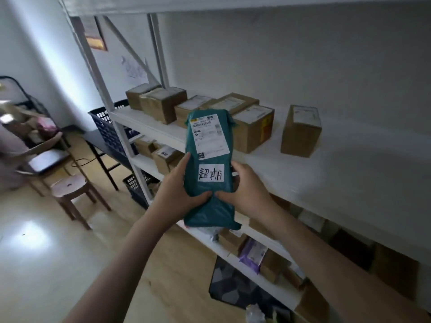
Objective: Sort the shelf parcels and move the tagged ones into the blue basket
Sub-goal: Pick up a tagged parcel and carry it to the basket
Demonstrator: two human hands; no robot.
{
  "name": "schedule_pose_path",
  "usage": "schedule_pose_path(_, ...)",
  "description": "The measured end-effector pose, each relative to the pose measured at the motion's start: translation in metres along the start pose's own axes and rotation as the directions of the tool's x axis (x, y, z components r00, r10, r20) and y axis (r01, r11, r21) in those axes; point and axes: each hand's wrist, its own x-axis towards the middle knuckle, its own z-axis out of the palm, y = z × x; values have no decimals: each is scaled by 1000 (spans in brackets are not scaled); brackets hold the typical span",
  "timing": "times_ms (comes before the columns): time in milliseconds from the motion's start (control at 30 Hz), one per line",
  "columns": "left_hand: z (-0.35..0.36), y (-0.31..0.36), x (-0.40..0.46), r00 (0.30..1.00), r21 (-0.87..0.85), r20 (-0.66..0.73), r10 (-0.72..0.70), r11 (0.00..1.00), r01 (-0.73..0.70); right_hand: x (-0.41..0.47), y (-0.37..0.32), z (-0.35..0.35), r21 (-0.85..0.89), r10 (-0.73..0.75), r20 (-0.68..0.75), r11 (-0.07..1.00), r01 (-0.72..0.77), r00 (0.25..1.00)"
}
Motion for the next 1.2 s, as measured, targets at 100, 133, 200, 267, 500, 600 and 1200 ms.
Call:
schedule_pose_path(100,-44,-49,1,999,-7,-33,-36,999,36,23,-27,59,-1,-6,-10,1000,6,1000)
schedule_pose_path(133,-59,-65,2,998,-4,-42,-46,999,46,33,-36,79,-14,-18,-18,1000,18,1000)
schedule_pose_path(200,-92,-99,7,996,-3,-58,-61,998,61,56,-57,119,-31,-41,-13,999,41,999)
schedule_pose_path(267,-125,-135,11,993,-2,-82,-83,997,83,81,-79,160,-47,-51,22,998,52,998)
schedule_pose_path(500,-241,-261,32,968,12,-136,-211,977,215,179,-140,310,-7,-78,206,997,81,975)
schedule_pose_path(600,-285,-318,44,953,18,-142,-268,962,274,224,-158,366,-7,-105,302,994,113,947)
schedule_pose_path(1200,-480,-630,326,945,109,-22,-326,939,326,604,-200,613,18,-106,421,994,108,901)
